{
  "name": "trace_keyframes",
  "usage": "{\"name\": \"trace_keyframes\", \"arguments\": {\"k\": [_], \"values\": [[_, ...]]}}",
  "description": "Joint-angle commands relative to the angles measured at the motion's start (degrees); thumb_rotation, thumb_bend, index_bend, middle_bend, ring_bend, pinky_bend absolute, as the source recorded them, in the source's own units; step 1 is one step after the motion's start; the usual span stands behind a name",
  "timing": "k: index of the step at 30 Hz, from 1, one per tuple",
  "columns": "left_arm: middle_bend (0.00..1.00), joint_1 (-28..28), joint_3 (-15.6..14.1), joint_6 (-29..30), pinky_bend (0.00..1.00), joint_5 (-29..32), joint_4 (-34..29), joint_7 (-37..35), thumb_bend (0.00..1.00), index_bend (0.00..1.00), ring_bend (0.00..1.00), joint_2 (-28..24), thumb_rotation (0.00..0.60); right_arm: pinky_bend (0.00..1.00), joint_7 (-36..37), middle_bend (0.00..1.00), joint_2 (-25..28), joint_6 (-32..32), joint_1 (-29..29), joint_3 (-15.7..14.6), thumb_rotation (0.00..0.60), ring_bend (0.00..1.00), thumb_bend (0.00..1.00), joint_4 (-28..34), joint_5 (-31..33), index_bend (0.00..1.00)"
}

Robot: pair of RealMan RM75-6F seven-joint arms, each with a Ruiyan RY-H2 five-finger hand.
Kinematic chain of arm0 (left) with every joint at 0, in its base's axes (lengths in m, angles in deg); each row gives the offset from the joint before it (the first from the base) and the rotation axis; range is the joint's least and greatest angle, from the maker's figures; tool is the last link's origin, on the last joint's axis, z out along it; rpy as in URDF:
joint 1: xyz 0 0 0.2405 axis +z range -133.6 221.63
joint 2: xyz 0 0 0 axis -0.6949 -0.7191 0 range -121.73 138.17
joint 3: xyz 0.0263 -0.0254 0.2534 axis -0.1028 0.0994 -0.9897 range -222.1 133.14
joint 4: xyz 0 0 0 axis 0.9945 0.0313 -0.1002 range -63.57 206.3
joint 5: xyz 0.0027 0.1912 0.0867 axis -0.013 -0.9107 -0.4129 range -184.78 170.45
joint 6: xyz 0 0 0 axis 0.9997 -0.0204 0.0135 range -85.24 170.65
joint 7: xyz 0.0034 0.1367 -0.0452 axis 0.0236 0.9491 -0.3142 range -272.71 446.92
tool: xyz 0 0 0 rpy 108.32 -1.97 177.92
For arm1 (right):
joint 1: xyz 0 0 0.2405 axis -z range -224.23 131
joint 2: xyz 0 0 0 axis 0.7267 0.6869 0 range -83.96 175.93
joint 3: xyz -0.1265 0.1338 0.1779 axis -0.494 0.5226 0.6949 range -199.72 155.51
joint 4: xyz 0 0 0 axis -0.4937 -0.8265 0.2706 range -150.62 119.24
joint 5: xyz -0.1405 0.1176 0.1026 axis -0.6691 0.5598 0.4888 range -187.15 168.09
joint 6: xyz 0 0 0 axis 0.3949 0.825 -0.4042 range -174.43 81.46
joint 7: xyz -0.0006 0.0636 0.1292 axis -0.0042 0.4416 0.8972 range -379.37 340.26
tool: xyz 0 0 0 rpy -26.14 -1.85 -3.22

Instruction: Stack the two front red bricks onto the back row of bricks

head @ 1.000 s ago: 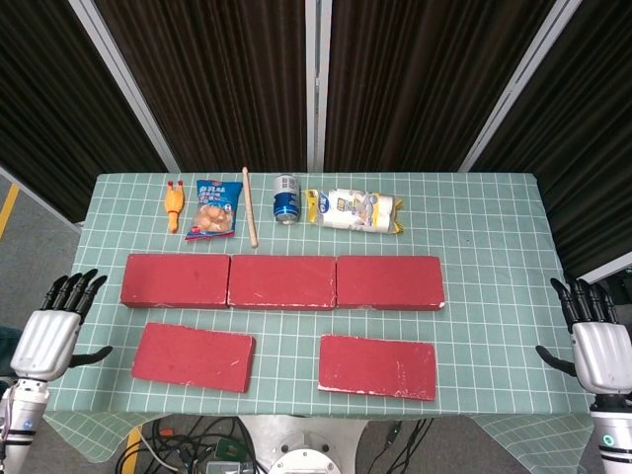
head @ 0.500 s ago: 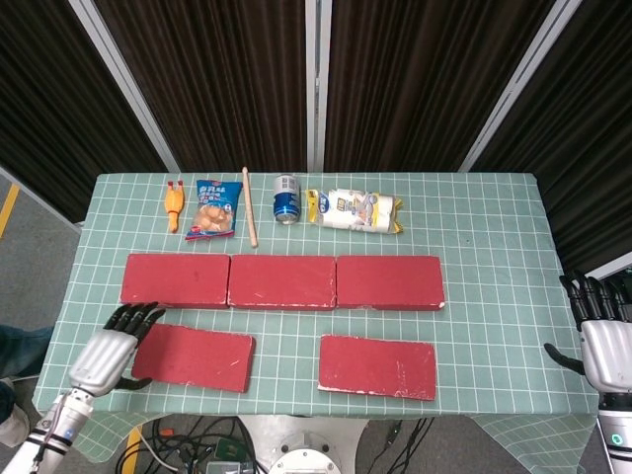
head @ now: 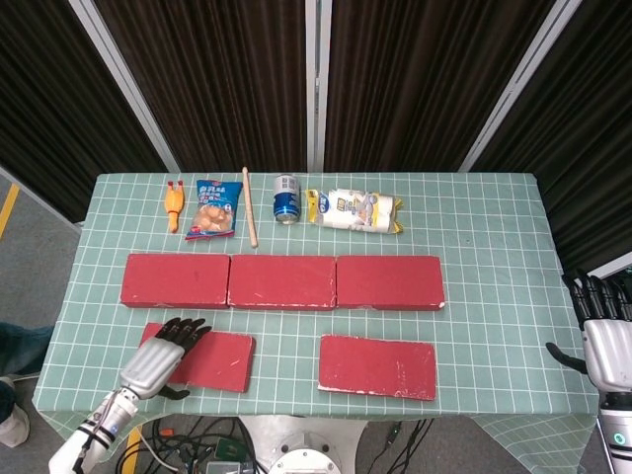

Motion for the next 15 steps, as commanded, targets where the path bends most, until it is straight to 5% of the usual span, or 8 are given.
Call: {"name": "trace_keyframes", "arguments": {"k": [1, 15], "values": [[0.0, -0.73, -0.11, -1.06, 0.0, 1.24, -0.03, 1.04, 0.0, 0.04, 0.0, 0.8, 0.6, 0.0, 0.07, 0.0, -0.08, -0.02, 0.02, 0.02, 0.6, 0.0, 0.05, -0.11, 0.11, 0.0], [0.0, -4.3, 1.12, -4.83, 0.0, 6.99, 0.37, 3.21, 0.0, 0.04, 0.0, 2.3, 0.6, 0.0, 0.16, 0.0, -0.46, -0.59, -0.06, 0.12, 0.6, 0.0, 0.06, -0.42, 0.88, 0.0]]}}
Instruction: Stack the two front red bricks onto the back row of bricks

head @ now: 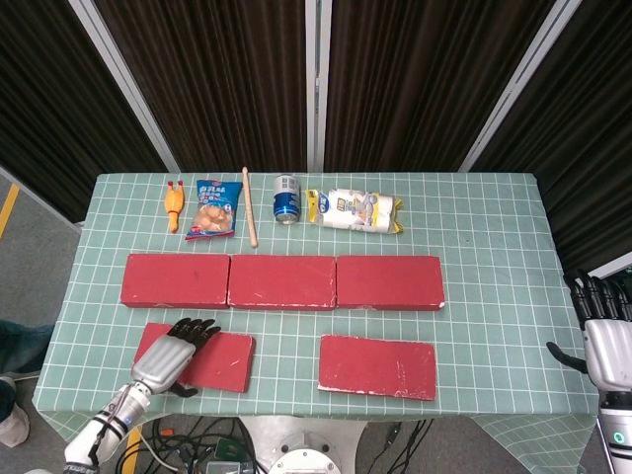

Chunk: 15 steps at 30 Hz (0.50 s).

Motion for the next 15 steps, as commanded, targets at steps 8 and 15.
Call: {"name": "trace_keyframes", "arguments": {"k": [8, 15], "values": [[0.0, -2.5, 0.53, -2.24, 0.0, 3.86, -0.02, 0.77, 0.0, 0.04, 0.0, 0.43, 0.6, 0.0, 0.12, 0.0, -0.33, -0.66, -0.13, -0.1, 0.6, 0.0, 0.06, -0.94, 0.43, 0.0], [0.04, -3.57, 0.53, -2.58, 0.0, 4.72, -0.18, 0.58, 0.0, 0.04, 0.0, 0.78, 0.6, 0.0, 0.14, 0.0, -0.86, -1.17, -0.39, -0.27, 0.6, 0.0, 0.07, -1.4, 0.31, 0.0]]}}
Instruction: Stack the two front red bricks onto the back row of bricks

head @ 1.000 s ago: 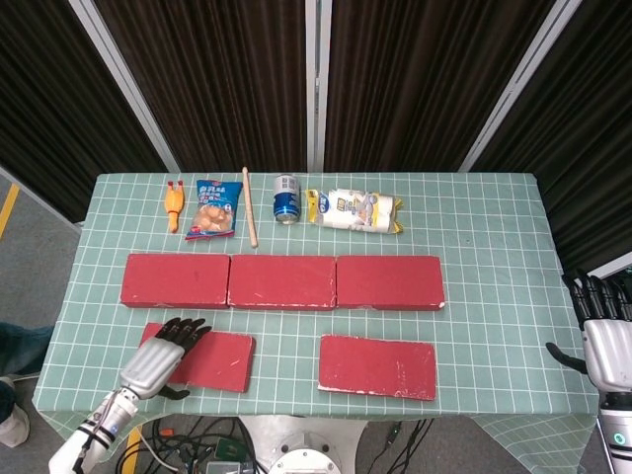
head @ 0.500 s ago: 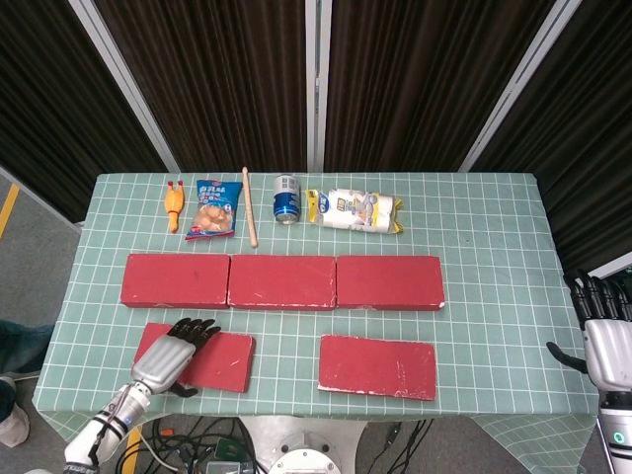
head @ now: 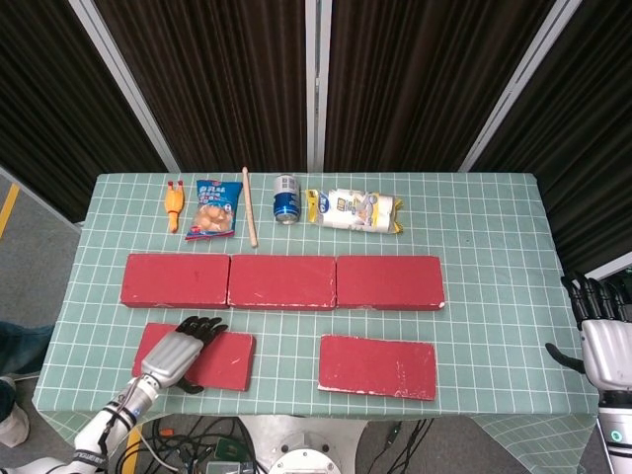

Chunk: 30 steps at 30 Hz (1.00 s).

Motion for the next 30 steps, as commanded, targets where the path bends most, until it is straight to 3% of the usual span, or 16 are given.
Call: {"name": "trace_keyframes", "arguments": {"k": [1, 14, 30], "values": [[0.04, -0.47, -0.07, -0.51, 0.0, 0.68, 0.17, -0.12, 0.0, 0.04, 0.0, 0.14, 0.6, 0.0, 0.05, 0.0, -0.04, -0.03, -0.04, -0.01, 0.6, 0.0, 0.07, -0.03, -0.05, 0.0], [0.13, -1.79, -0.4, -0.4, 0.0, 2.81, 0.55, 0.4, 0.0, 0.04, 0.0, 0.87, 0.6, 0.0, 0.57, 0.0, 0.09, 0.11, 0.1, 0.2, 0.6, 0.0, 0.07, -0.15, 0.41, 0.0], [0.17, -1.3, -1.54, 3.19, 0.0, 1.97, -1.62, 1.75, 0.0, 0.19, 0.0, -0.29, 0.6, 0.0, 0.74, 0.0, 0.17, 0.27, 0.21, 0.35, 0.6, 0.0, 0.08, 0.0, 0.67, 0.0]]}}
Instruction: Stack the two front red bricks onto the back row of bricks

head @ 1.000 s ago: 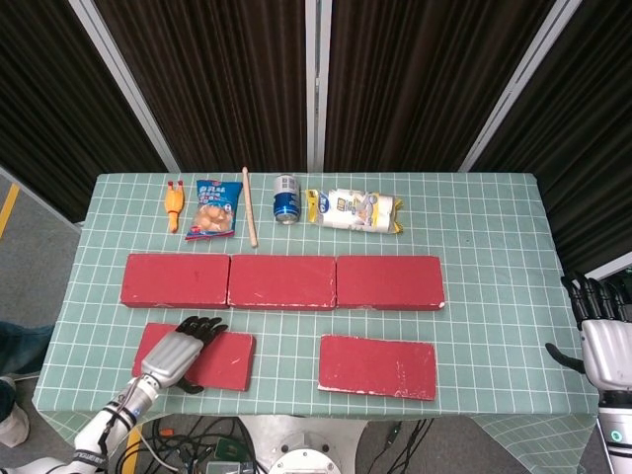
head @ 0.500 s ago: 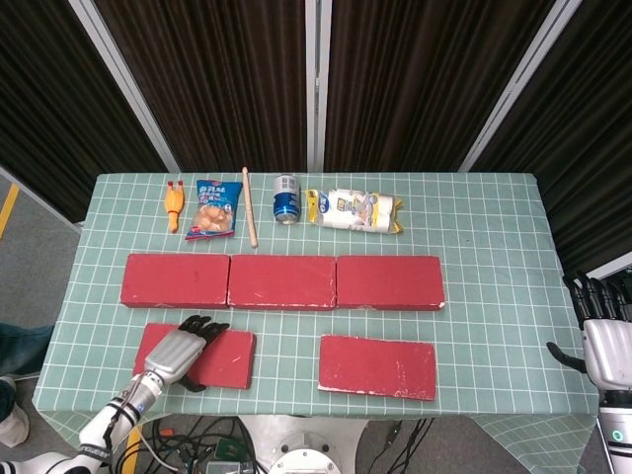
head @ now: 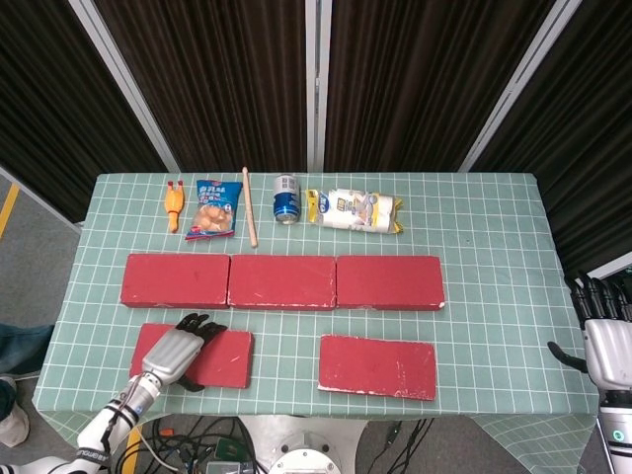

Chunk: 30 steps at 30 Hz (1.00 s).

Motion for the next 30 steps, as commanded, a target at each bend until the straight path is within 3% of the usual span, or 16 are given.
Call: {"name": "trace_keyframes", "arguments": {"k": [1, 8, 13, 16, 21, 30], "values": [[0.17, 0.21, -0.32, 0.9, 0.0, -0.5, -1.47, 0.61, 0.0, 0.19, 0.0, -1.0, 0.6, 0.0, 0.0, 0.0, 0.07, 0.11, 0.04, 0.01, 0.6, 0.0, 0.08, 0.08, -0.05, 0.0], [0.18, 0.56, 0.56, 4.82, 0.0, -2.54, -8.81, 1.65, 0.0, 0.19, 0.0, -7.04, 0.6, 0.0, -0.03, 0.0, 0.63, 0.78, 0.22, 0.17, 0.6, 0.0, 0.08, 0.73, -0.33, 0.0], [0.19, -1.92, 5.31, 5.64, 0.0, -0.87, -11.16, 1.17, 0.0, 0.19, 0.0, -10.69, 0.6, 0.0, 0.12, 0.0, 1.25, 1.27, 0.23, 0.43, 0.6, 0.0, 0.08, 1.68, -0.61, 0.0], [0.18, -3.97, 8.65, 5.11, 0.0, 0.94, -8.66, -0.71, 0.0, 0.19, 0.0, -9.61, 0.6, 0.0, 0.3, 0.0, 1.79, 1.62, 0.37, 0.28, 0.6, 0.0, 0.07, 2.55, -1.15, 0.0], [0.18, -8.71, 12.7, -0.74, 0.0, 6.13, -3.5, -5.07, 0.0, 0.19, 0.0, -8.03, 0.6, 0.0, 0.5, 0.0, 2.7, 2.61, 0.76, 0.25, 0.6, 0.0, 0.07, 3.86, -1.86, 0.0], [0.18, -15.73, 15.04, -12.0, 0.0, 13.06, 5.07, -11.27, 0.0, 0.19, 0.0, -5.13, 0.6, 0.0, 0.73, 0.0, 3.98, 3.74, 0.87, 0.29, 0.6, 0.0, 0.06, 4.47, -3.29, 0.0]]}}
